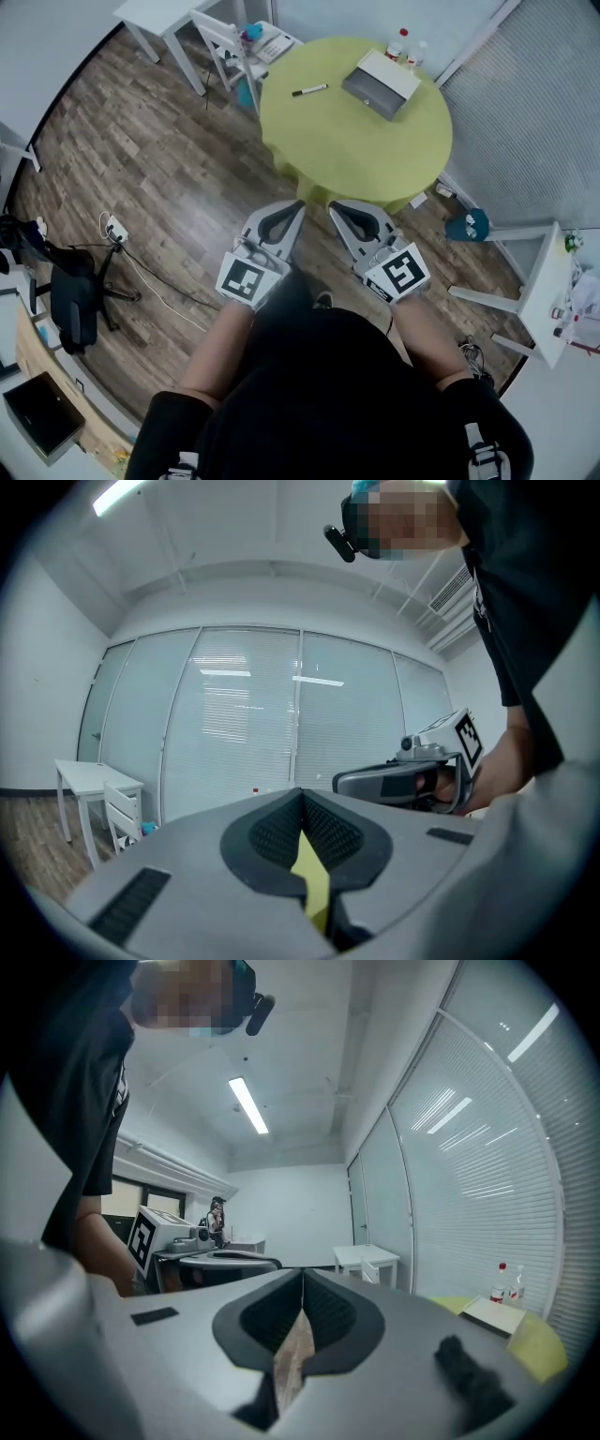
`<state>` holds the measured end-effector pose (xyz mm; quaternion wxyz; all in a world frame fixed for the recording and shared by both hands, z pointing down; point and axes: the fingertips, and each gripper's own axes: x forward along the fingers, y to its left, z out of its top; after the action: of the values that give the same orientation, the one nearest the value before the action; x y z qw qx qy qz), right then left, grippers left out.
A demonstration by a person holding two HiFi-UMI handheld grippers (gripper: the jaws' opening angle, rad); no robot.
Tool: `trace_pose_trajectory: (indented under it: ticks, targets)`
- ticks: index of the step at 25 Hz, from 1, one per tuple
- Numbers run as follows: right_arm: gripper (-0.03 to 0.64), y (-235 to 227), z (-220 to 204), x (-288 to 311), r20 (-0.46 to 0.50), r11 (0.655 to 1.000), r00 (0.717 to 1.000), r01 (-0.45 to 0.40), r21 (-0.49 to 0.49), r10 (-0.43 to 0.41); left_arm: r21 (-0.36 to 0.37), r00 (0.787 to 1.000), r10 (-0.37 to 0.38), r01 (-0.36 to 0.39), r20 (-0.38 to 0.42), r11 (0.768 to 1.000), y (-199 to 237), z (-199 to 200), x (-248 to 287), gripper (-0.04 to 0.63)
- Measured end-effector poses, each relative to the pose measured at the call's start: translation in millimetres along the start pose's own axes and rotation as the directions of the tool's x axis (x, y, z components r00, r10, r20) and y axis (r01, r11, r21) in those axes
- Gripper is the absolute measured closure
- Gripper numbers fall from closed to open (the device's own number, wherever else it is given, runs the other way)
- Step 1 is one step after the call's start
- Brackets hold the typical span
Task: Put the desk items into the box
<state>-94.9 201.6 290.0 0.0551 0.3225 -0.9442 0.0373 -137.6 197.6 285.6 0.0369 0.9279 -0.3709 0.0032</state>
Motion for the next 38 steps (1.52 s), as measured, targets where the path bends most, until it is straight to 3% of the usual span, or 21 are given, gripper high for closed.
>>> trace_pose_trajectory:
  ticks: [11, 18, 28, 38]
  targets:
    - [0.600, -49.8, 7.5, 93.4, -0.022, 0.997, 0.996, 0.081, 0.009, -0.081, -0.017, 0.996, -0.085, 0.085, -0.003, 0.996, 101.4, 5.8, 38.7, 0.584]
    - [0.600, -72.2, 5.6, 124.6, -0.030, 0.993, 0.993, 0.118, 0.013, -0.117, -0.018, 0.994, -0.113, 0.113, -0.002, 0.993, 140.6, 0.3, 57.6, 0.584]
    - [0.600, -133.5, 5.9, 159.5, -0.020, 0.993, 0.993, 0.118, 0.018, -0.117, -0.016, 0.993, -0.114, 0.114, -0.030, 0.993, 182.0, -5.8, 109.1, 0.584]
    - [0.599, -223.4, 2.0, 179.9, -0.027, 0.998, 0.998, 0.064, 0.009, -0.064, -0.007, 0.997, -0.066, 0.066, -0.028, 0.998, 212.5, -4.0, 197.9, 0.584]
